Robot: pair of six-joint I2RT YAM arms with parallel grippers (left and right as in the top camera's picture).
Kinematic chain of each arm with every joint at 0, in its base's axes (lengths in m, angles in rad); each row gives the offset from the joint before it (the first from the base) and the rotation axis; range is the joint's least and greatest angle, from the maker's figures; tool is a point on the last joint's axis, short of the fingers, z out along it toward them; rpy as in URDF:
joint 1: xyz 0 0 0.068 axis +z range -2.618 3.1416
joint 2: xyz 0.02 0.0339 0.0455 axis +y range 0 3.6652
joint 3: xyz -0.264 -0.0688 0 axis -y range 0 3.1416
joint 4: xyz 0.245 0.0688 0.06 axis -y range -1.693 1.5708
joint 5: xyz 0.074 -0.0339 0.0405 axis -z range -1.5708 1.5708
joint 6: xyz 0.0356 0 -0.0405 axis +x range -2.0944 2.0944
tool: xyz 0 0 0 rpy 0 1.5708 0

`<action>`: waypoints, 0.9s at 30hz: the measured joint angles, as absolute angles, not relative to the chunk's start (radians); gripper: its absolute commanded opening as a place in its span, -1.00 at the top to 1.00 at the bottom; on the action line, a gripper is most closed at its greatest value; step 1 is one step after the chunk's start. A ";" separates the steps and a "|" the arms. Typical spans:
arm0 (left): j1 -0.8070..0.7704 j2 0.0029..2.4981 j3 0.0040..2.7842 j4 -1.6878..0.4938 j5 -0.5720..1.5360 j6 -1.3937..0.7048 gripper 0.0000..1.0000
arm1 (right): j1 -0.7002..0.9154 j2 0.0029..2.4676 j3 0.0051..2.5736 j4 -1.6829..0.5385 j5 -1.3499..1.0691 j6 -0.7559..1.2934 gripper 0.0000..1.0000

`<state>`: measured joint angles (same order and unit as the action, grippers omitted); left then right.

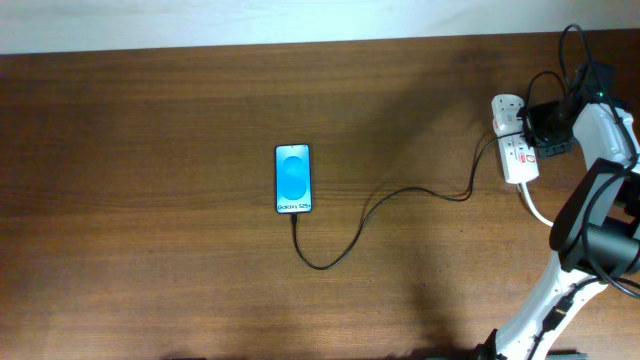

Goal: Plug charger to phone and switch on socket

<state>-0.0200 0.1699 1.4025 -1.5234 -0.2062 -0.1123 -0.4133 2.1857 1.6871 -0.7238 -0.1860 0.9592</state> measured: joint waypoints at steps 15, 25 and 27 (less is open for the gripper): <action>-0.020 0.170 1.402 -1.523 -0.206 -0.112 -0.99 | -0.403 2.204 1.692 -0.702 -0.141 0.957 0.91; -0.020 0.170 1.402 -1.523 -0.206 -0.112 -0.99 | -0.423 2.226 1.737 -0.736 -0.164 0.942 0.91; -0.020 0.170 1.402 -1.523 -0.206 -0.112 -0.99 | -0.423 2.227 1.737 -0.733 -0.165 0.942 0.91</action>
<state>-0.0200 0.1699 1.4025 -1.5234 -0.2062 -0.1123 -0.4232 2.2269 1.7374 -0.7334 -0.1646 0.9424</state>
